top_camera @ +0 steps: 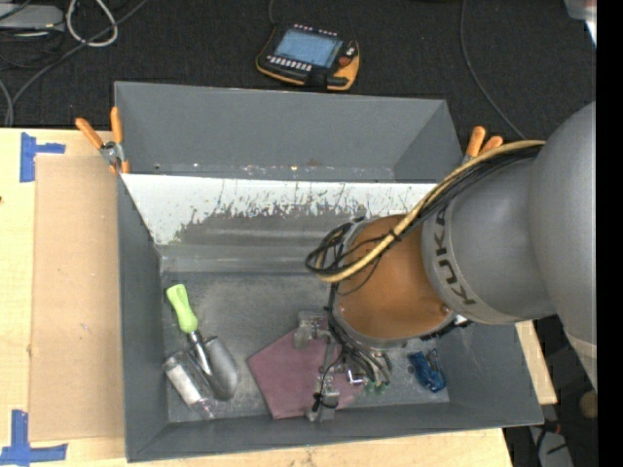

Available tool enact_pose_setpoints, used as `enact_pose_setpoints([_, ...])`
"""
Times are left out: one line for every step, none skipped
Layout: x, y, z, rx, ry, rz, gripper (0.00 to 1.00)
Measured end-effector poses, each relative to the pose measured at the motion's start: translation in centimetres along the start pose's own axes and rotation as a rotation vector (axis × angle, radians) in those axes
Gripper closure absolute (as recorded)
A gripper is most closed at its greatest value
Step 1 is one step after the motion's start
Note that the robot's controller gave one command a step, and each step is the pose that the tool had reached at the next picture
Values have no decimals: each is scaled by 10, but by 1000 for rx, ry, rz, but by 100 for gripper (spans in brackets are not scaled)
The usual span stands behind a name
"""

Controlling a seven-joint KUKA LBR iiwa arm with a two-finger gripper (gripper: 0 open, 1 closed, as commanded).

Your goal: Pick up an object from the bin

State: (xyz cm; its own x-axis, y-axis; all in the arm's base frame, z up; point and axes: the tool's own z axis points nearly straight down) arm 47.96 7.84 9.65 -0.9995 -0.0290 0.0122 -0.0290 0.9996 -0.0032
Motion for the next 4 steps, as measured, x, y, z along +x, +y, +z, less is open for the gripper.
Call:
enact_pose_setpoints([-2, 0, 2, -5, -4, 9, 0])
enact_pose_setpoints([-22, -22, 19, -4, -3, -127, 100])
enact_pose_setpoints([-22, -22, 19, -4, -3, -127, 100])
enact_pose_setpoints([-24, -3, 26, -2, -3, -121, 100])
